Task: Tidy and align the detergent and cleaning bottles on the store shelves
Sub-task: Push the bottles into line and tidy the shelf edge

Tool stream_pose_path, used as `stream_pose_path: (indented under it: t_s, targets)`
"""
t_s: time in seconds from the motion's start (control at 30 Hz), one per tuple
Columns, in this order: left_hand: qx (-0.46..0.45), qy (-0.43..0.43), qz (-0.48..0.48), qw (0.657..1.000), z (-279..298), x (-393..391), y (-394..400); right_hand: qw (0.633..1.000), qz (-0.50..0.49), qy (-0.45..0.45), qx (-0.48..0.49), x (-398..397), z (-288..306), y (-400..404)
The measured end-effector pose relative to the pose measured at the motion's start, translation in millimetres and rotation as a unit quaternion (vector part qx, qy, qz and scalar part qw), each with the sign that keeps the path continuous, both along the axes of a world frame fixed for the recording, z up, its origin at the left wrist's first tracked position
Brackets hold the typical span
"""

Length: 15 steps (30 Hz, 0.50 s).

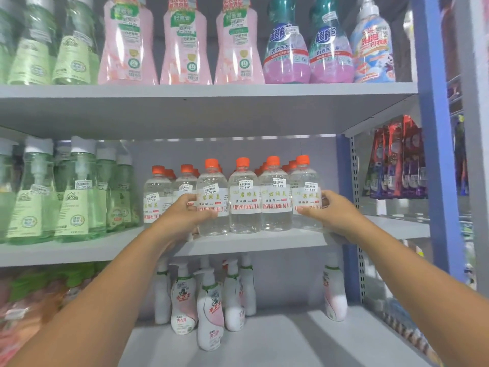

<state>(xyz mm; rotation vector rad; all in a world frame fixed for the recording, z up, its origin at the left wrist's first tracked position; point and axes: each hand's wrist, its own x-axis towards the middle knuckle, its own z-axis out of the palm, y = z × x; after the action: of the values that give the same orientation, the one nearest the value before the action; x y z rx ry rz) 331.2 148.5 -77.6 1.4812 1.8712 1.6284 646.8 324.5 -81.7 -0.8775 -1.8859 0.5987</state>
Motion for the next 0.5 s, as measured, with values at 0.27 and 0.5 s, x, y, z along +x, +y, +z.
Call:
stream_pose_path:
  t_s: [0.27,0.5]
  targets:
    - [-0.001,0.005,0.023,1.000,0.8,5.0,-3.5,0.999,-0.034,-0.001,0.036,-5.0,-5.7,-2.5]
    - [0.271,0.144,0.168,0.937,-24.7,42.0,-32.9,0.954,-0.086,0.182,0.222,-1.9,-31.9,-48.7]
